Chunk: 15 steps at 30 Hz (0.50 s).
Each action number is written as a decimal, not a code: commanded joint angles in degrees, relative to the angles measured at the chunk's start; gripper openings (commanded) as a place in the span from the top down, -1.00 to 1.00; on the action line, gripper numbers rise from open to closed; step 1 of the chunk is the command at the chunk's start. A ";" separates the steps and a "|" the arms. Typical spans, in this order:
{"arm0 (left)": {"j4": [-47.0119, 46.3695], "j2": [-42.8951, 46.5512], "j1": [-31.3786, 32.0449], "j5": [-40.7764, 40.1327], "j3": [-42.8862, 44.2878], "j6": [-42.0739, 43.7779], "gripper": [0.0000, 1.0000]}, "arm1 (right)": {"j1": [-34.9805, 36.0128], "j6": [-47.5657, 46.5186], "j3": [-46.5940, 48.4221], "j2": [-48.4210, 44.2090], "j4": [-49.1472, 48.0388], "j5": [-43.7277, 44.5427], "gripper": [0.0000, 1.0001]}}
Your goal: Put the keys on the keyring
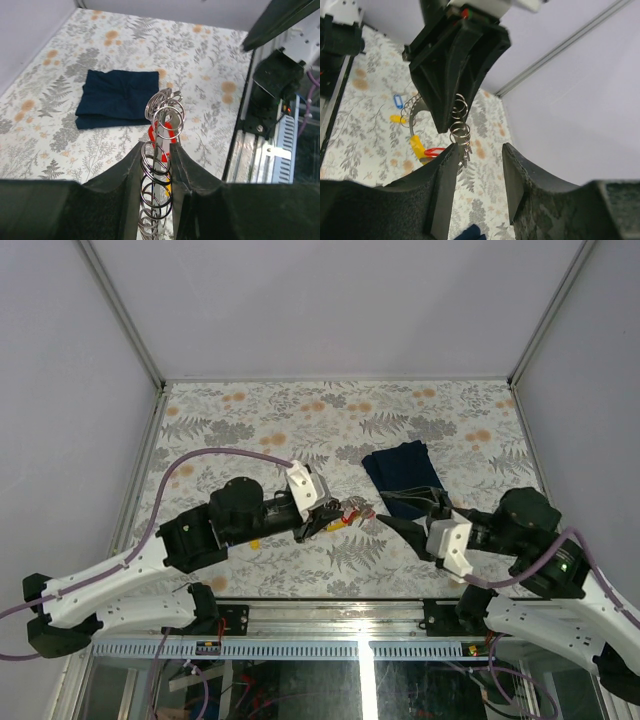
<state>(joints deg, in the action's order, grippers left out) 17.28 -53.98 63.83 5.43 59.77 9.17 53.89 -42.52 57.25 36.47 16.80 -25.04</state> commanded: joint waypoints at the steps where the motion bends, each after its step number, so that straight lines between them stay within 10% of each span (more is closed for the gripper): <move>1: -14.97 3.23 0.26 -7.27 -3.03 -3.05 1.00 | 0.08 7.12 0.44 -3.22 -8.96 3.25 0.07; 15: -33.81 11.14 0.31 -8.83 -15.40 5.30 1.00 | 0.11 32.36 -1.42 -4.14 -16.28 8.66 0.10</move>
<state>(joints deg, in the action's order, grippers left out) -2.66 -45.76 63.83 -4.93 47.90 8.21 53.91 -18.81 55.86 31.68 5.39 -18.02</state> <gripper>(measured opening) 0.244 0.455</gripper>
